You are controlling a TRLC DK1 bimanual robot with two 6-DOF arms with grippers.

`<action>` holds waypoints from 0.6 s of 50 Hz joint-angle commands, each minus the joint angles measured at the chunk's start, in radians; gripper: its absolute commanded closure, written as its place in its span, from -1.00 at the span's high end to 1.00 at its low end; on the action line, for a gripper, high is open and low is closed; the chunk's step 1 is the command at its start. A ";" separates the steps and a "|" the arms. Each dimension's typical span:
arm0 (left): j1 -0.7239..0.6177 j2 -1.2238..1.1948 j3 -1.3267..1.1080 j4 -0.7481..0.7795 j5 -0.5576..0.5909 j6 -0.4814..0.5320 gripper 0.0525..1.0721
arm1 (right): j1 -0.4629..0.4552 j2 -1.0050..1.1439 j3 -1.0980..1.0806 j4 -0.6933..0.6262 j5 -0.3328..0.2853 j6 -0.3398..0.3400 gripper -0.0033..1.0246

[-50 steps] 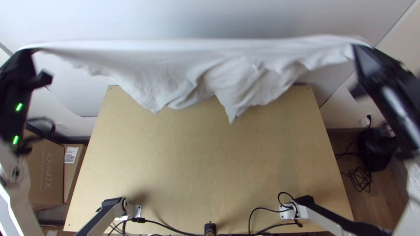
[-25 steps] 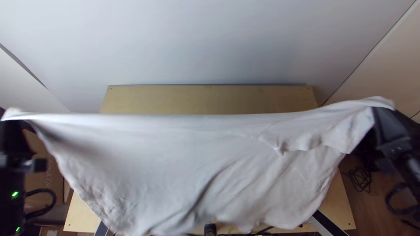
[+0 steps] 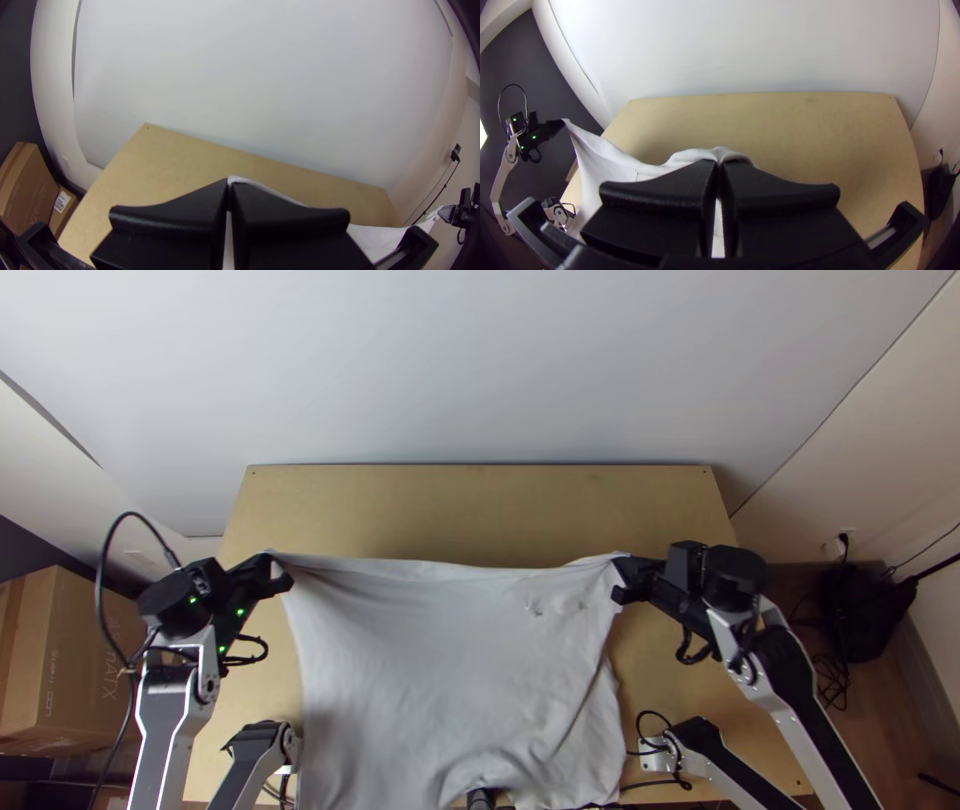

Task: Fold the t-shirt

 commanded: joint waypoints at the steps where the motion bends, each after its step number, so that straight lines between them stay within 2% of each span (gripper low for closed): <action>1: -0.008 0.070 -0.036 0.105 0.016 -0.018 -0.95 | -0.040 0.070 -0.068 0.128 -0.016 0.029 -0.95; 13: -0.026 0.366 -0.027 0.323 0.012 -0.006 -0.95 | -0.123 0.343 -0.068 0.338 -0.046 0.030 -0.95; 19: -0.025 0.538 0.022 0.412 0.007 0.002 -0.95 | -0.158 0.487 0.021 0.382 -0.054 0.030 -0.95; 24: -0.014 0.613 0.126 0.404 0.009 0.000 -0.95 | -0.167 0.523 0.138 0.375 -0.054 0.041 -0.95; 30: -0.014 0.599 0.303 0.308 0.013 -0.003 -0.95 | -0.169 0.507 0.294 0.306 -0.053 0.043 -0.95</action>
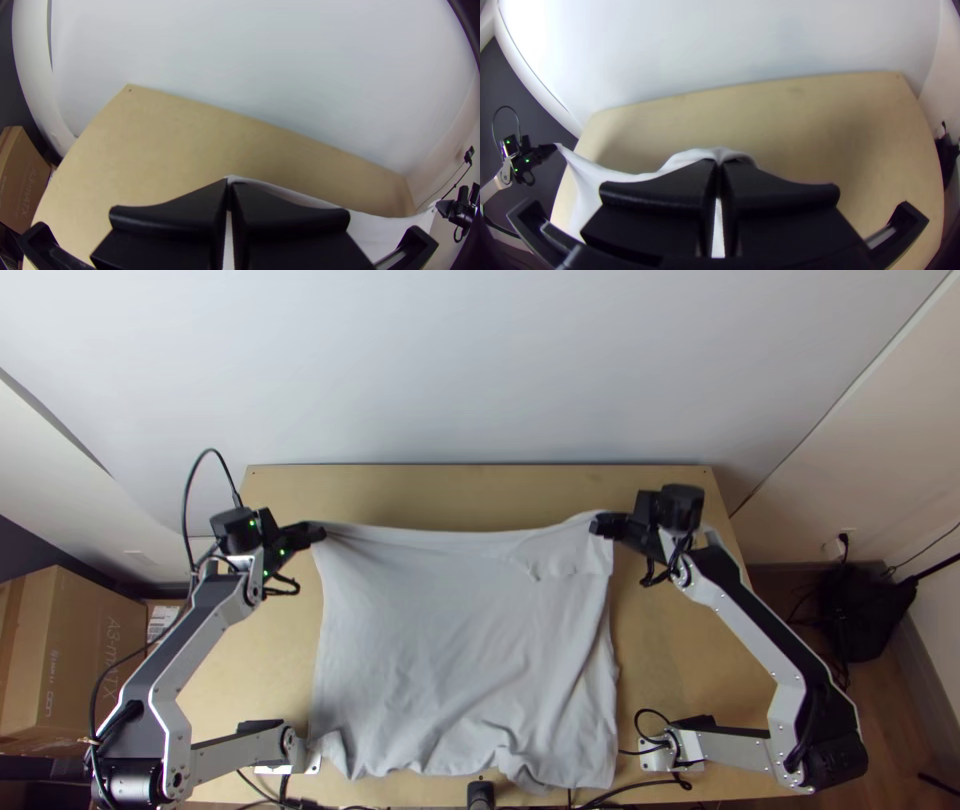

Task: Fold the t-shirt

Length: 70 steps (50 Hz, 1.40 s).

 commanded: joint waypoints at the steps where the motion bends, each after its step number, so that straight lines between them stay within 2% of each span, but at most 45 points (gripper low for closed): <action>1: 0.008 -0.028 0.201 -0.033 -0.001 -0.003 -0.95 | -0.014 -0.032 0.181 -0.009 0.002 0.021 -0.95; 12: 0.011 -0.070 0.478 -0.111 -0.010 0.001 -0.95 | -0.041 -0.057 0.404 -0.086 0.002 0.021 -0.95; 19: 0.009 -0.122 0.636 -0.202 -0.015 0.000 -0.95 | -0.043 -0.155 0.487 -0.135 0.002 0.028 -0.95; 43: 0.056 -0.628 0.768 -0.466 -0.018 0.006 -0.95 | 0.046 -0.603 0.695 -0.550 0.001 0.028 -0.95; 54: 0.068 -0.672 0.966 -0.634 -0.016 0.001 -0.95 | 0.054 -0.586 0.935 -0.702 0.001 0.047 -0.95; 65: 0.057 -0.640 1.029 -0.691 -0.016 -0.028 -0.95 | 0.054 -0.488 1.111 -0.728 -0.010 0.067 -0.95; 70: 0.042 -0.626 0.991 -0.754 -0.016 -0.054 -0.95 | 0.055 -0.472 1.071 -0.748 -0.013 0.104 -0.95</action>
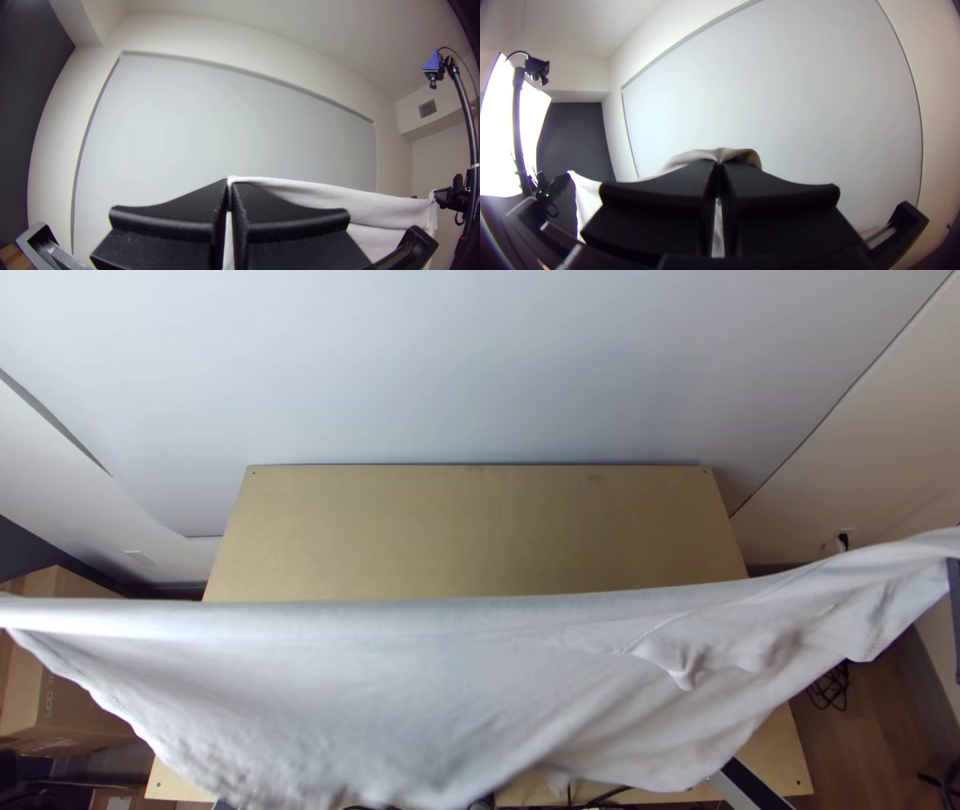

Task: Fold the t-shirt

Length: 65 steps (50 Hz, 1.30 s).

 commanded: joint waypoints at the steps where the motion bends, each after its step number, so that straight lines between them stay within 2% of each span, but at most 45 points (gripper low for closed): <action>1: -0.013 0.037 -0.062 -0.048 -0.017 -0.040 -0.95 | 0.008 0.036 -0.053 -0.019 0.010 0.055 -0.95; 7: -0.042 -0.044 -0.383 -0.019 -0.020 -0.036 -0.95 | 0.021 -0.045 -0.364 0.030 0.010 0.055 -0.95; 17: -0.050 -0.148 -0.941 0.153 0.026 -0.016 -0.95 | 0.047 -0.108 -0.813 0.194 0.010 0.062 -0.95; 27: -0.054 0.020 -1.193 0.397 0.051 -0.027 -0.95 | 0.036 -0.010 -1.079 0.406 0.000 0.060 -0.95; 39: -0.047 0.362 -1.213 0.665 0.054 -0.002 -0.95 | 0.015 0.271 -1.140 0.640 -0.007 0.085 -0.95; 48: -0.045 0.636 -1.079 0.708 0.052 0.030 -0.95 | -0.016 0.518 -1.073 0.725 -0.024 0.071 -0.95; 57: -0.042 0.853 -0.966 0.754 0.052 0.055 -0.95 | -0.058 0.734 -0.979 0.789 -0.029 0.020 -0.95; 65: -0.034 1.024 -0.832 0.752 0.052 0.061 -0.95 | -0.113 0.930 -0.847 0.794 -0.030 0.003 -0.95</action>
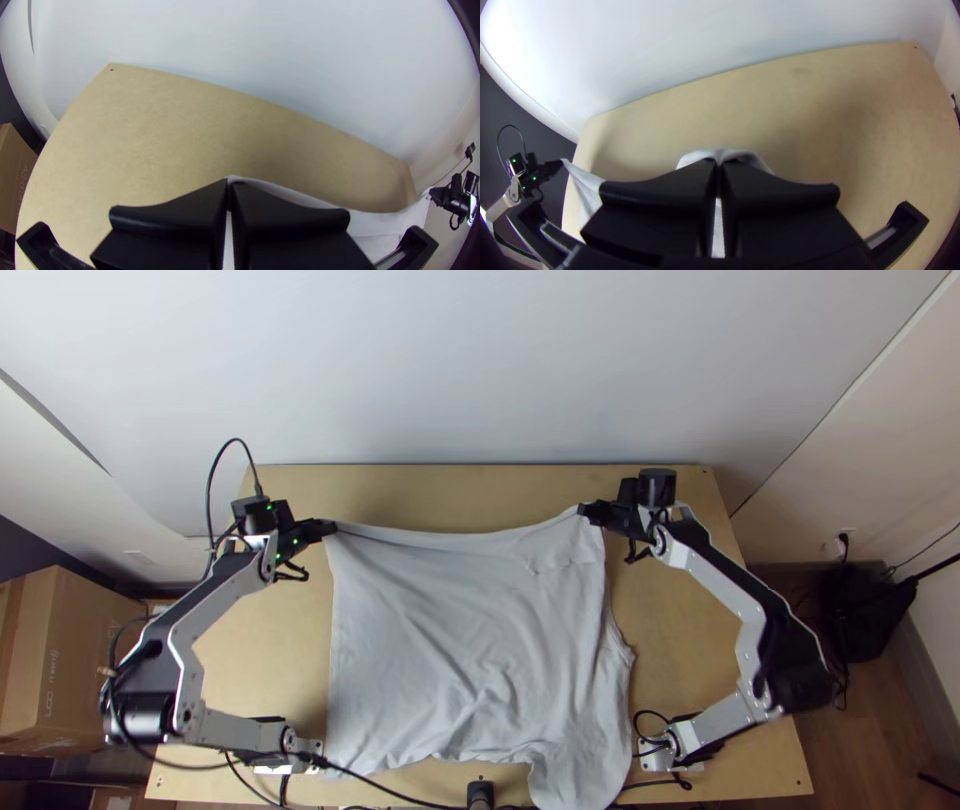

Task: Fold the t-shirt

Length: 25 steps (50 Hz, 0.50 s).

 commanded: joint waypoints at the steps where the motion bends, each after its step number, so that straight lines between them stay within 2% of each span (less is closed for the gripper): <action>1: 0.015 0.102 0.100 0.017 -0.001 0.015 -0.95 | -0.040 0.126 0.108 0.022 -0.001 -0.020 -0.95; 11: 0.001 0.274 0.278 -0.014 0.001 0.012 -0.95 | -0.079 0.324 0.318 -0.021 -0.003 -0.019 -0.95; 25: -0.028 0.518 0.582 -0.155 0.001 -0.002 -0.95 | -0.099 0.626 0.734 -0.211 -0.003 -0.014 -0.95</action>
